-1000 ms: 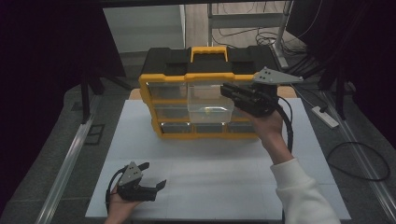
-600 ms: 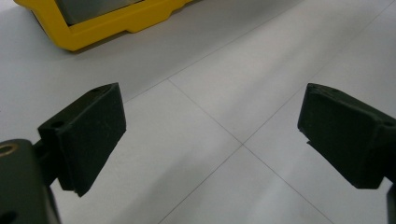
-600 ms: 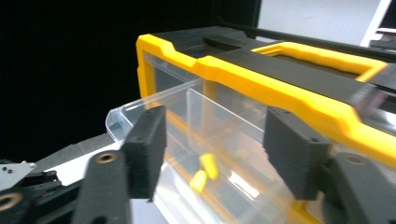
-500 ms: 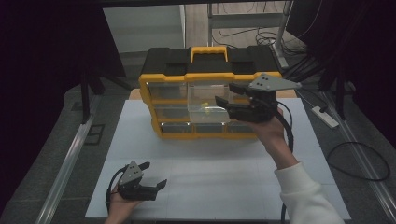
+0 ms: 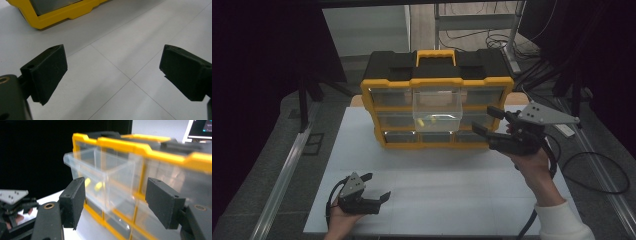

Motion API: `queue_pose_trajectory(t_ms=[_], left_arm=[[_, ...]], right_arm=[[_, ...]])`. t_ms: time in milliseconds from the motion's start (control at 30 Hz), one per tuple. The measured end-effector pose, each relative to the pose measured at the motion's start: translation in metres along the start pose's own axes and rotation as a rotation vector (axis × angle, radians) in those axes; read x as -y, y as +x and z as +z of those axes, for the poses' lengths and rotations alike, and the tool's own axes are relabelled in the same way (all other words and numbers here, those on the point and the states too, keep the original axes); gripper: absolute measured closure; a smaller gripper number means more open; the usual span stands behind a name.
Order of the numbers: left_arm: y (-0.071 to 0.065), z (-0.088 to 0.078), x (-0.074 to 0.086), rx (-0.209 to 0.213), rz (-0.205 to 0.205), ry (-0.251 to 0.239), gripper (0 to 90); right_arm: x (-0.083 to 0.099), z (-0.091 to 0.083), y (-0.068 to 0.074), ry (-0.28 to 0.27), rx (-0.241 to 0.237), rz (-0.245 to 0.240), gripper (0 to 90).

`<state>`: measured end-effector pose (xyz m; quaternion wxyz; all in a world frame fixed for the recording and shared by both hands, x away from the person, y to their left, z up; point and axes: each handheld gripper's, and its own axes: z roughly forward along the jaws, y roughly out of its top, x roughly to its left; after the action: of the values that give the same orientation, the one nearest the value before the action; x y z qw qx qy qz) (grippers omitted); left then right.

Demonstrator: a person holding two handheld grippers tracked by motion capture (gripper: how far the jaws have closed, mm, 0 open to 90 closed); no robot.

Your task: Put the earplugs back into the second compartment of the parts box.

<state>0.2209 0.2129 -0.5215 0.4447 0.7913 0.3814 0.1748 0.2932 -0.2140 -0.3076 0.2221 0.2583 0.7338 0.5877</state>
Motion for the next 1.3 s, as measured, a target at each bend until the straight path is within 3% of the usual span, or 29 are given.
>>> queue_pose_trajectory(t_ms=[67, 167, 367, 400, 433, 467, 533, 767, 1000, 1300], left_arm=[[0.0, 0.0, 0.0, 0.002, -0.001, 0.0, 7.8], [-0.001, 0.001, 0.0, 0.001, 0.007, 0.003, 7.8], [-0.001, 0.001, -0.001, 0.002, 0.003, 0.001, 7.8], [-0.001, 0.001, -0.001, 0.002, 0.003, -0.001, 7.8], [-0.001, 0.001, -0.001, 0.002, 0.004, -0.001, 7.8], [-0.001, 0.001, -0.001, 0.003, 0.005, 0.001, 7.8], [-0.001, 0.002, -0.001, 0.003, 0.007, 0.003, 7.8], [-0.001, 0.002, -0.001, 0.003, 0.006, 0.005, 7.8], [-0.002, 0.001, -0.001, 0.003, 0.008, 0.003, 7.8], [-0.002, 0.002, -0.001, 0.004, 0.009, 0.003, 7.8]], right_arm=[[0.016, -0.011, 0.001, 0.015, 0.015, 0.006, 32.0], [0.027, -0.017, 0.002, 0.027, 0.02, 0.001, 31.9], [0.072, -0.032, 0.004, 0.066, 0.038, 0.023, 31.4], [0.089, -0.036, 0.004, 0.09, 0.042, 0.026, 31.0], [0.089, -0.036, 0.004, 0.09, 0.042, 0.026, 31.0], [0.107, -0.039, 0.002, 0.11, 0.054, 0.036, 30.8], [0.113, -0.04, 0.001, 0.118, 0.055, 0.04, 30.5], [0.159, -0.046, -0.009, 0.191, 0.086, 0.065, 29.5], [0.176, -0.048, -0.017, 0.204, 0.112, 0.074, 29.5], [0.182, -0.05, -0.02, 0.207, 0.12, 0.069, 29.4]])
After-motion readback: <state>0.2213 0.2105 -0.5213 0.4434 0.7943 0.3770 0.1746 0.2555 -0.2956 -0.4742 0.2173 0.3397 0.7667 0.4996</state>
